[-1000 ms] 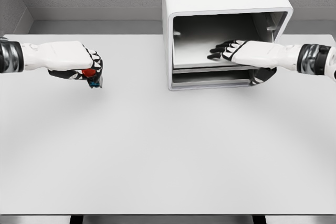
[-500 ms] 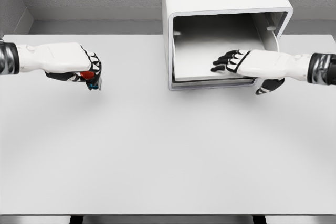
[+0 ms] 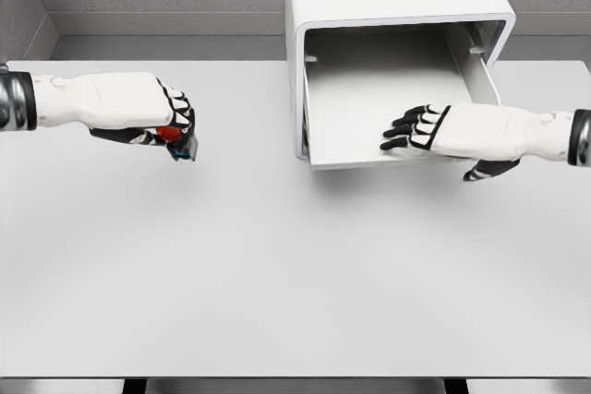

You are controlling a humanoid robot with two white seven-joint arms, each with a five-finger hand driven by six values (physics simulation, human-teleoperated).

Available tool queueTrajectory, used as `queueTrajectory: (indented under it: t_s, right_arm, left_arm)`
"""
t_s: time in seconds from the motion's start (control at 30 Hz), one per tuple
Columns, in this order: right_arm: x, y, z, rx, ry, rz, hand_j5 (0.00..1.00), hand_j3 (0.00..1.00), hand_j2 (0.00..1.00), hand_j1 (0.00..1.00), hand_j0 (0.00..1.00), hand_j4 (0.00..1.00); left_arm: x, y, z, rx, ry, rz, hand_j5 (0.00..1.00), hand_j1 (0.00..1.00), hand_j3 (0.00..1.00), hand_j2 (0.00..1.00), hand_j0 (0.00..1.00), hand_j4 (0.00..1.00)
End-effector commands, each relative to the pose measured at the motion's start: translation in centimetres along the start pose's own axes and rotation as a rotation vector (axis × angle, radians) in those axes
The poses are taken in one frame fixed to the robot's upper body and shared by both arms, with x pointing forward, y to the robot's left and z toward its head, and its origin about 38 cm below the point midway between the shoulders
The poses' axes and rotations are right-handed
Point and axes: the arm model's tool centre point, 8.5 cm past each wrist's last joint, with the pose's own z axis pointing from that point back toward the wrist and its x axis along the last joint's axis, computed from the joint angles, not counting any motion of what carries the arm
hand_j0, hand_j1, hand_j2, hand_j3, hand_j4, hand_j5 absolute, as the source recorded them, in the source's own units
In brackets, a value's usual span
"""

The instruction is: Slide open multi-storey tabletop storage cabinets and put open load switch and slide close multi-storey tabletop storage cabinets

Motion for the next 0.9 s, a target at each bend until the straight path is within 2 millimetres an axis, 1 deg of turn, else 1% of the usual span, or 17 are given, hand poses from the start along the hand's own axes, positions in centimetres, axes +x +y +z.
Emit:
queueTrajectory:
  t_s: [0.0, 0.1, 0.13, 0.2, 0.23, 0.27, 0.33, 0.4, 0.43, 0.47, 0.53, 0.67, 0.77, 0.83, 0.87]
  right_arm:
    - [-0.5, -2.3, 1.9, -0.068, 0.028, 0.02, 1.0, 1.0, 1.0, 1.0, 1.0, 1.0]
    - [-1.4, -2.3, 6.1, -0.135, 0.095, -0.039, 1.0, 1.0, 1.0, 1.0, 1.0, 1.0]
    - [-1.5, -2.4, 7.0, -0.159, 0.108, -0.051, 1.0, 1.0, 1.0, 1.0, 1.0, 1.0]
    - [-2.1, -2.5, 10.0, -0.206, 0.178, -0.06, 1.0, 1.0, 1.0, 1.0, 1.0, 1.0]
    - [-2.1, -2.8, 11.7, -0.256, 0.2, -0.078, 1.0, 1.0, 1.0, 1.0, 1.0, 1.0]
    - [-2.2, -2.9, 12.9, -0.28, 0.227, -0.079, 1.0, 1.0, 1.0, 1.0, 1.0, 1.0]
    - [-2.3, -1.5, 14.9, -0.291, 0.281, -0.11, 1.0, 1.0, 1.0, 1.0, 1.0, 1.0]
    - [-2.3, 0.0, 15.8, -0.28, 0.307, -0.143, 1.0, 1.0, 1.0, 1.0, 1.0, 1.0]
    - [-2.3, 0.5, 16.3, -0.283, 0.322, -0.155, 1.0, 1.0, 1.0, 1.0, 1.0, 1.0]
    - [-2.4, 0.6, 16.4, -0.284, 0.327, -0.158, 1.0, 1.0, 1.0, 1.0, 1.0, 1.0]
    - [-2.4, 0.6, 16.5, -0.284, 0.329, -0.159, 1.0, 1.0, 1.0, 1.0, 1.0, 1.0]
    - [-2.5, 0.5, 16.7, -0.29, 0.335, -0.158, 1.0, 1.0, 1.0, 1.0, 1.0, 1.0]
    - [-2.5, -0.4, 18.1, -0.328, 0.364, -0.137, 1.0, 1.0, 1.0, 1.0, 1.0, 1.0]
    - [-2.7, 0.3, 18.2, -0.324, 0.369, -0.158, 1.0, 1.0, 1.0, 1.0, 1.0, 1.0]
    - [-2.9, 1.2, 18.3, -0.311, 0.378, -0.184, 1.0, 1.0, 1.0, 1.0, 1.0, 1.0]
  left_arm:
    - [0.3, 0.3, 0.0, 0.013, -0.012, 0.009, 0.4, 0.4, 0.4, 0.4, 0.4, 0.4]
    - [0.3, 0.8, 0.2, 0.031, -0.022, 0.017, 0.4, 0.4, 0.4, 0.4, 0.4, 0.4]
    - [0.5, 1.0, 0.1, 0.034, -0.028, 0.012, 0.4, 0.4, 0.4, 0.4, 0.4, 0.4]
    - [0.7, 1.3, 0.0, 0.043, -0.037, 0.011, 0.4, 0.4, 0.4, 0.4, 0.4, 0.4]
    - [1.0, 2.0, 0.0, 0.052, -0.043, -0.006, 0.4, 0.4, 0.4, 0.4, 0.4, 0.4]
    - [1.2, 2.2, 0.0, 0.059, -0.052, -0.004, 0.4, 0.4, 0.4, 0.4, 0.4, 0.4]
    - [1.3, 2.9, -0.2, 0.074, -0.064, -0.012, 0.4, 0.4, 0.4, 0.4, 0.4, 0.4]
    - [1.4, 3.7, -0.1, 0.092, -0.07, -0.019, 0.4, 0.4, 0.4, 0.4, 0.4, 0.4]
    - [2.0, 4.7, -0.2, 0.105, -0.087, -0.044, 0.4, 0.4, 0.4, 0.4, 0.4, 0.4]
    - [2.4, 5.1, -0.6, 0.115, -0.105, -0.053, 0.4, 0.4, 0.4, 0.4, 0.4, 0.4]
    - [2.6, 5.5, -0.6, 0.126, -0.115, -0.052, 0.4, 0.4, 0.4, 0.4, 0.4, 0.4]
    - [2.7, 5.7, -0.6, 0.131, -0.119, -0.051, 0.4, 0.4, 0.4, 0.4, 0.4, 0.4]
    - [2.7, 5.9, -0.4, 0.136, -0.119, -0.052, 0.4, 0.4, 0.4, 0.4, 0.4, 0.4]
    - [2.8, 6.0, -0.4, 0.141, -0.124, -0.05, 0.4, 0.4, 0.4, 0.4, 0.4, 0.4]
    - [2.9, 6.1, -0.5, 0.141, -0.128, -0.053, 0.4, 0.4, 0.4, 0.4, 0.4, 0.4]
